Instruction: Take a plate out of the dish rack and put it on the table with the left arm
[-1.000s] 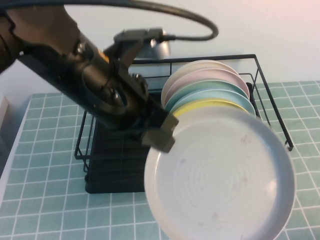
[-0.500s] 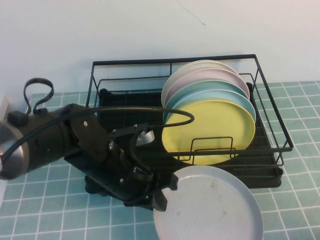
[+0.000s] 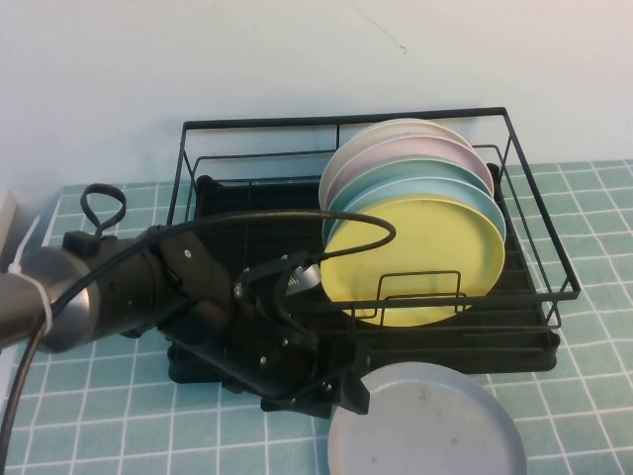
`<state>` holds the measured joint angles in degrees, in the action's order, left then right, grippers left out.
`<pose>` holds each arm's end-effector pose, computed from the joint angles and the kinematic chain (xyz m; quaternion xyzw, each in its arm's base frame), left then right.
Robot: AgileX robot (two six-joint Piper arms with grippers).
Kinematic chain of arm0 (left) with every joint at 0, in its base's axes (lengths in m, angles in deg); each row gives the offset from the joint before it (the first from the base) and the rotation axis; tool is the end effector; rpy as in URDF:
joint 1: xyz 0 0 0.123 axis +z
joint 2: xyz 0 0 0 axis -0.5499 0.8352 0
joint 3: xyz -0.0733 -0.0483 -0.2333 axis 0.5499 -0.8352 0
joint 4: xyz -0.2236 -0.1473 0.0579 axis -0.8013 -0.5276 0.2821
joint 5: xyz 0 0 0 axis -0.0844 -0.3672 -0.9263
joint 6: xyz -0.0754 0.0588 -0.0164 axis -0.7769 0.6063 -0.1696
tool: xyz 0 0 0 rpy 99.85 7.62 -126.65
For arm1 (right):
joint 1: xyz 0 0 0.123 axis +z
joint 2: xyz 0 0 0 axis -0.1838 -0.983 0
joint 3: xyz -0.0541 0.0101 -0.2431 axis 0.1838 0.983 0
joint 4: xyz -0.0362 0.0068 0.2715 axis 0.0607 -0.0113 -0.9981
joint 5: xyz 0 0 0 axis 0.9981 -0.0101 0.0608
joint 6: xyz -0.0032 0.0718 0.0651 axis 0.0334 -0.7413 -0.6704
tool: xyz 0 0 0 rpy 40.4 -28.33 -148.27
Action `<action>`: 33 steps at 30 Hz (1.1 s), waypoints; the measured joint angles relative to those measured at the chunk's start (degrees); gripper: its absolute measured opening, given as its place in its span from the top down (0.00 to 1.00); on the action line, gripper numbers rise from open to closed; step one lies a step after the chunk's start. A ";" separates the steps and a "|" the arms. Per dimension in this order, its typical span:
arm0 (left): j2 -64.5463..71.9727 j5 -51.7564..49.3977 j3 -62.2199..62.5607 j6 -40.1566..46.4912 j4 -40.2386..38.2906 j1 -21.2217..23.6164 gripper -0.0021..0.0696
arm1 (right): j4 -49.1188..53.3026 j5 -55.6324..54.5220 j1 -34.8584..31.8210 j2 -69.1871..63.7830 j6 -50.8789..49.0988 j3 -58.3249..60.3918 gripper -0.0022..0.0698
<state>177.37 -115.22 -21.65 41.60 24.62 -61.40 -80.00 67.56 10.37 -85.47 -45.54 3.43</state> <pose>0.2852 -0.2063 0.1425 0.0522 0.9416 -0.3240 0.0758 0.1174 -0.0004 0.1743 0.0016 0.7972 -0.0013 0.6037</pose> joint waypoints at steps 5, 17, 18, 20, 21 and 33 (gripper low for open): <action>-3.39 -3.12 0.00 3.46 0.11 0.00 0.48 | 0.00 0.00 0.00 0.00 0.00 0.00 0.97; -31.31 -3.25 0.00 7.34 2.47 4.57 0.95 | 0.00 0.00 0.00 0.00 0.00 0.00 0.97; -34.37 -3.25 0.00 7.82 2.75 5.00 0.96 | 0.00 0.00 0.00 0.00 0.00 0.00 0.97; -40.23 -3.37 0.00 9.21 2.80 5.70 0.97 | 0.00 0.00 0.00 0.00 0.00 0.00 0.97; -42.44 -3.49 0.00 9.89 2.80 5.82 0.97 | 0.00 0.00 0.00 0.00 0.00 0.00 0.97; -63.67 -5.75 0.00 12.26 2.38 6.03 0.97 | 0.00 0.00 0.00 0.00 0.00 0.00 0.97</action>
<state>113.70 -120.97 -21.65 53.86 27.00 -55.37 -80.00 67.56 10.37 -85.47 -45.54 3.43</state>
